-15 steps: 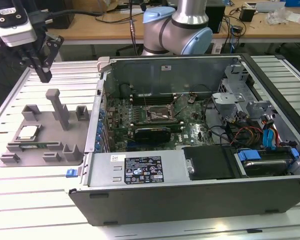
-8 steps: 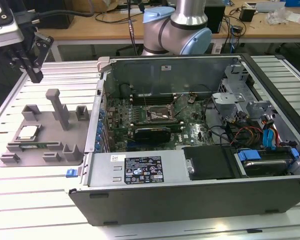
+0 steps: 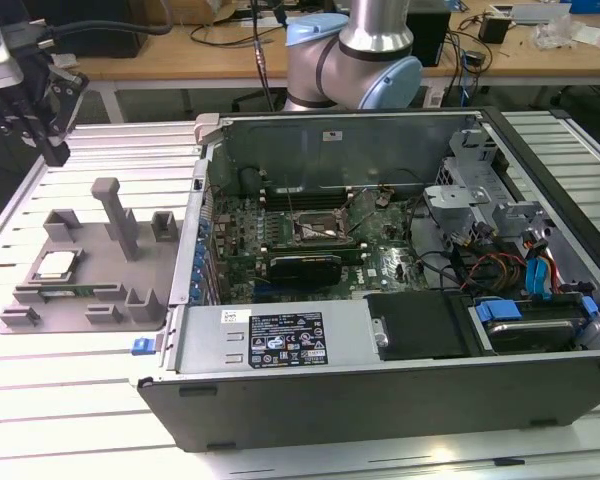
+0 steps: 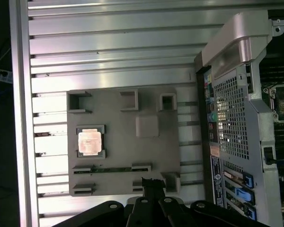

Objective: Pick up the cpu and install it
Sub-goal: 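Reach for the cpu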

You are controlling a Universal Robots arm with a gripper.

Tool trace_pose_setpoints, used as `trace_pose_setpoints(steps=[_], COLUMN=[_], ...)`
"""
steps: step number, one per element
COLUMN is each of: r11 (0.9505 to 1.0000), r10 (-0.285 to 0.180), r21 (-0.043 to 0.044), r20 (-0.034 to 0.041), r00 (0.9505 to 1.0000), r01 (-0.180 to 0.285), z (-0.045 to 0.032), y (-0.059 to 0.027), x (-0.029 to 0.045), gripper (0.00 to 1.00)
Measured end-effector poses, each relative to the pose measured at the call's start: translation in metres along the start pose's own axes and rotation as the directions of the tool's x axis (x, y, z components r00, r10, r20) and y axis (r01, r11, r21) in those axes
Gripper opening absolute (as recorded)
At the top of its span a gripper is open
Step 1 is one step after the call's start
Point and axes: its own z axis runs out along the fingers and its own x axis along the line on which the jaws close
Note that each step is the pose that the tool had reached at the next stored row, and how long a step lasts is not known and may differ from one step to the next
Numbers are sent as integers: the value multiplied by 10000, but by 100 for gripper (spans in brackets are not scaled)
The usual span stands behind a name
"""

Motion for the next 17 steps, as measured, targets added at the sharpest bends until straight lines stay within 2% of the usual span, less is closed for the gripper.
trace_pose_setpoints(steps=[3,6,17], r11=[10000,10000,10000], r10=[0,-1,-1], r21=[0,0,3], r20=[-1,1,-2], r00=[10000,10000,10000], r01=[0,1,1], z=[3,51,237], y=[-5,-17,-39], x=[67,187,390], gripper=[11,11,11])
